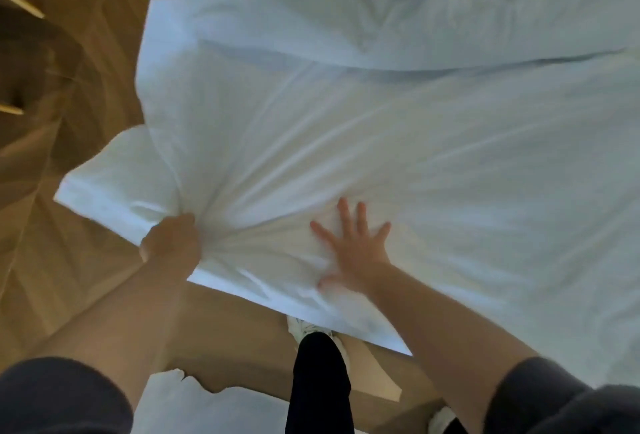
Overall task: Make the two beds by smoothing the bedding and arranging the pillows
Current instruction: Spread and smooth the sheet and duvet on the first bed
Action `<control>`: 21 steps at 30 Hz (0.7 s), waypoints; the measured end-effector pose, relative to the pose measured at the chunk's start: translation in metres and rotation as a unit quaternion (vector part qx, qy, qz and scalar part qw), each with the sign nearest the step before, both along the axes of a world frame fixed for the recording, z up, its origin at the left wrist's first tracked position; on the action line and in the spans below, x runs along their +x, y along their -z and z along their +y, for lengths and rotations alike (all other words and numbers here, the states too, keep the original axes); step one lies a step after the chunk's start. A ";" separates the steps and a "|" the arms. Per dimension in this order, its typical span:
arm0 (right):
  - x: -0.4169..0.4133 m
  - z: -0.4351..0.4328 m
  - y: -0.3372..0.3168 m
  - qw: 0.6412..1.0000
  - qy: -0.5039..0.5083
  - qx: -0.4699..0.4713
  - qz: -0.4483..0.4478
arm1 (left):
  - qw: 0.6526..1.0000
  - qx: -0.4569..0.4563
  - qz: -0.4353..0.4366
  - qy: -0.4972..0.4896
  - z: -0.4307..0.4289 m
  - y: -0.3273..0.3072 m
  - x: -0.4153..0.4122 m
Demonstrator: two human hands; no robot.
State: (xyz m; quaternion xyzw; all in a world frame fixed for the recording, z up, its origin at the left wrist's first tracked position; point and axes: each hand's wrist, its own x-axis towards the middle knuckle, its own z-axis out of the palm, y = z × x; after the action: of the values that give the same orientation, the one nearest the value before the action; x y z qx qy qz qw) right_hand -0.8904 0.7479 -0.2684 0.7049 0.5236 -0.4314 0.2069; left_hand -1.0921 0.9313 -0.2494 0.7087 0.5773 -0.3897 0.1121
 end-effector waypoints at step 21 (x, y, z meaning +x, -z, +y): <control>0.215 0.026 -0.008 0.922 0.323 0.140 -0.161 | 0.929 0.028 -0.196 0.312 0.012 0.007 0.289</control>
State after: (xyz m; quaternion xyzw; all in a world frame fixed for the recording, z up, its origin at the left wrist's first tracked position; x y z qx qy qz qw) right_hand -0.6755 0.7743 -0.2604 0.9172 0.2825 -0.2783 0.0373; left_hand -0.8030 0.9437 -0.2561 0.9185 0.3039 -0.2416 0.0758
